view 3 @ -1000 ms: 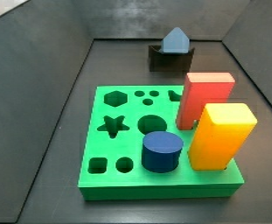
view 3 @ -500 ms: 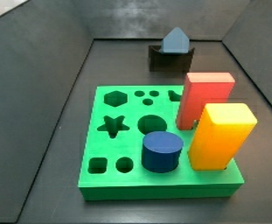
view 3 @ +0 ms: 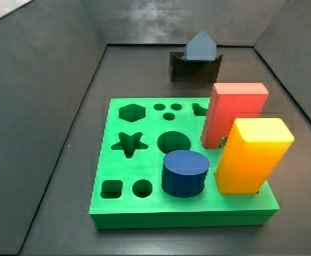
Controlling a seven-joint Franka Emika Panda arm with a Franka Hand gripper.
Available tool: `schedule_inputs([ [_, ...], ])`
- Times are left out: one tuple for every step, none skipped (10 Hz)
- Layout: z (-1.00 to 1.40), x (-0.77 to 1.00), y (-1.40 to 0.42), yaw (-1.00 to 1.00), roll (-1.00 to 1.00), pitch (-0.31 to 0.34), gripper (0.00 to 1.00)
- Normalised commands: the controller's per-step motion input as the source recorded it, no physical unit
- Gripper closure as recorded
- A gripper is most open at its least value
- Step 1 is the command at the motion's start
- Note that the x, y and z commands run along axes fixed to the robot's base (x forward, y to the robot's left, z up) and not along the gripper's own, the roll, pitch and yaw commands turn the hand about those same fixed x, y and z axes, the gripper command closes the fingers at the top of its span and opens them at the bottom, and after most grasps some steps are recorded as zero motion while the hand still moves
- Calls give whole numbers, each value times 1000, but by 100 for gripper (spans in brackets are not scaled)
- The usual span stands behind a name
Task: Pick up the 3 prong object. Move up. Place the 3 prong object on the fixture. Regrasp the 3 prong object. Move to above the board. Insert the 3 prong object.
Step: Regrasp the 3 prong object.
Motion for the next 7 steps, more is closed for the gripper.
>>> schedule_inputs([
  [-2, 47, -22, 43, 1000, 82, 0],
  [-4, 67, -26, 49, 1000, 97, 0],
  [-2, 81, -29, 55, 1000, 112, 0],
  [-1, 94, -34, 65, 1000, 134, 0],
  [-3, 99, -36, 72, 1000, 147, 0],
  [-6, 110, -42, 97, 1000, 181, 0],
  [-9, 114, -45, 110, 1000, 195, 0],
])
